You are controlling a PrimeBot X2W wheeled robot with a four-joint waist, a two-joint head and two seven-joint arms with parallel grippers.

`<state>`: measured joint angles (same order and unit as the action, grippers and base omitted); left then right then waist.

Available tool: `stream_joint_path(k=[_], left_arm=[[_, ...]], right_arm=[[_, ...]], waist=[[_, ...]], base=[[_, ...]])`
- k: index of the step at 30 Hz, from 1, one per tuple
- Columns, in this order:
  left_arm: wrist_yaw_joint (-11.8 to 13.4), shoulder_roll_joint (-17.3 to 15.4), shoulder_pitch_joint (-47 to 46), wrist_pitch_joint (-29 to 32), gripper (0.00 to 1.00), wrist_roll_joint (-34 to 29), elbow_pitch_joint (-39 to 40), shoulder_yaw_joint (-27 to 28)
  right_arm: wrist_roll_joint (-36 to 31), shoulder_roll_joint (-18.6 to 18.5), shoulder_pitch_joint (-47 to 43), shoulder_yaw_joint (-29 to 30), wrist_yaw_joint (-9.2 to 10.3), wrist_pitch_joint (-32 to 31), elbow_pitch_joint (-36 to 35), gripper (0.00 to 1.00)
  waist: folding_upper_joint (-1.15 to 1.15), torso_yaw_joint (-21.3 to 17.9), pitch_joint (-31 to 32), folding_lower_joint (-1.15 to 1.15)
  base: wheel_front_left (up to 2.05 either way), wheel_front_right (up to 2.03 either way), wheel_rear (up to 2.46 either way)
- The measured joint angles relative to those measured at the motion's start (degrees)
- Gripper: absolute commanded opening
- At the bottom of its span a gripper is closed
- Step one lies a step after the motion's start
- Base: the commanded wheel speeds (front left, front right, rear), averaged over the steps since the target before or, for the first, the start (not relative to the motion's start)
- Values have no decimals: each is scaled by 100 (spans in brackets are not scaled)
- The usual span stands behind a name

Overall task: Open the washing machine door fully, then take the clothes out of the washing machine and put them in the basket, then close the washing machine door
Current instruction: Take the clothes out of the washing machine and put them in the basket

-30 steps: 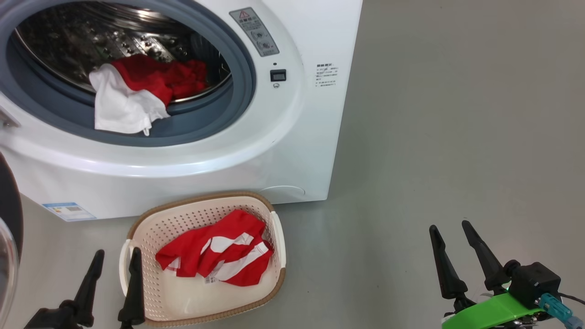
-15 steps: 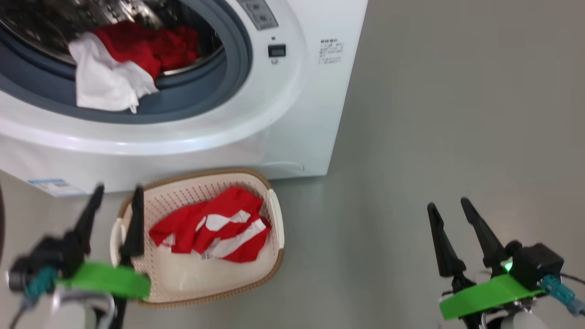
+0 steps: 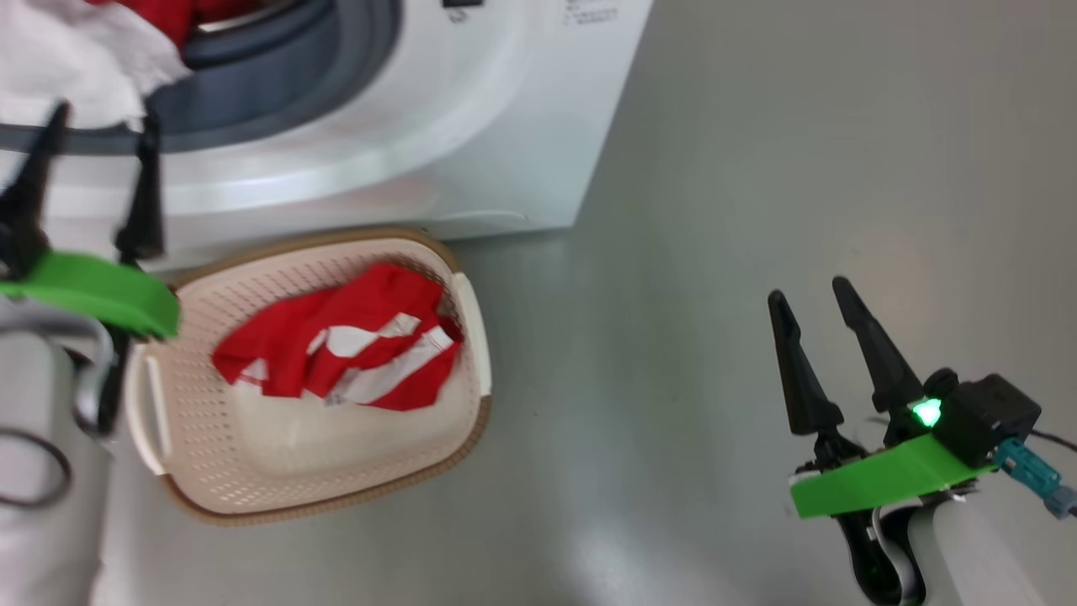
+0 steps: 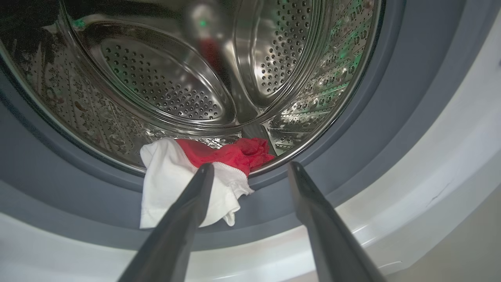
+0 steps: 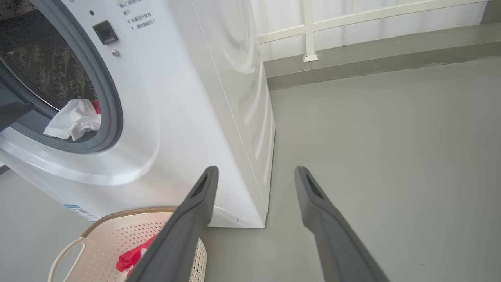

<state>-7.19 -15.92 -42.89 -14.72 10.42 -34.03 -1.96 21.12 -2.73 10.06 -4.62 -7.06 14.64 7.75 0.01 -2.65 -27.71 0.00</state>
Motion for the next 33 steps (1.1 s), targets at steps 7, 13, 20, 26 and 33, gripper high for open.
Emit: stream_joint_path(k=[7, 13, 20, 26, 33], left_arm=[[-34, -290, -1004, 0, 100, -140, -951, -47], [-34, -433, -1766, 0, 100, -353, -1682, -201], [65, -636, -2466, 0, 100, -662, -2642, -401], [258, -704, -2970, 1, 100, -936, -3389, -646], [316, -708, -3141, 1, 59, -949, -3807, -722]], right_arm=[[101, -4, 227, -80, 0, 0, -77, 100], [235, -5, 363, -157, 0, 0, -137, 100], [263, -5, 431, -200, 0, 0, -168, 100], [304, -5, 431, -223, 0, 0, -187, 100], [332, -4, 430, -254, 0, 0, -193, 100]], waist=[[0, -268, -422, 0], [0, -454, -734, 0], [0, -655, -953, 0], [0, -756, -1000, 0], [0, -773, -923, 0]], base=[[0, 0, 0], [0, 0, 0], [0, 0, 0], [0, 0, 0], [0, 0, 0]])
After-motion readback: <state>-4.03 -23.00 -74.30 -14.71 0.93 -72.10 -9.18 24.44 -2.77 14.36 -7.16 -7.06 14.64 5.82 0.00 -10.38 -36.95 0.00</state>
